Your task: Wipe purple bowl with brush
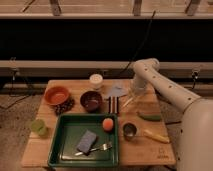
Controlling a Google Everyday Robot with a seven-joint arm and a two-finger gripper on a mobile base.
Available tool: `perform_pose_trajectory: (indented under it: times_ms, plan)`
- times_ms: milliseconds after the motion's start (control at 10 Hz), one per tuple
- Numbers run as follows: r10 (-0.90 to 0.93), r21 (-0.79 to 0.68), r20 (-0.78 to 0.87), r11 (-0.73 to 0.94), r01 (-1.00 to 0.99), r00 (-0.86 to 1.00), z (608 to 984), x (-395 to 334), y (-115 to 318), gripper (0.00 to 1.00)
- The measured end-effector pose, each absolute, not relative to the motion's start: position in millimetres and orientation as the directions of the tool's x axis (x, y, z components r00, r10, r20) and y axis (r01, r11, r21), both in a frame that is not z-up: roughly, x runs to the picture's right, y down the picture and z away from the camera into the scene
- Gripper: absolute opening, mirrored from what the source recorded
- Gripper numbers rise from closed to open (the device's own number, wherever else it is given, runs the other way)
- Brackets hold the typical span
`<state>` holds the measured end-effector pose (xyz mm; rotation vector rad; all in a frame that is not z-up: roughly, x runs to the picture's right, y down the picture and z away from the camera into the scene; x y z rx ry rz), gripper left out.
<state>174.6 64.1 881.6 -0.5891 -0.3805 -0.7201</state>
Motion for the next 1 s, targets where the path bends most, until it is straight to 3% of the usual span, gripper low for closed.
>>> perform_pose_trajectory:
  times_ms: [600,1000]
  plan:
    - [-0.613,-0.209,0.646,0.431,0.878,0.455,788.2,121.8,94.3,0.0]
    - [-0.613,-0.198,0.658,0.419,0.886,0.437,782.7,118.6,98.1,0.0]
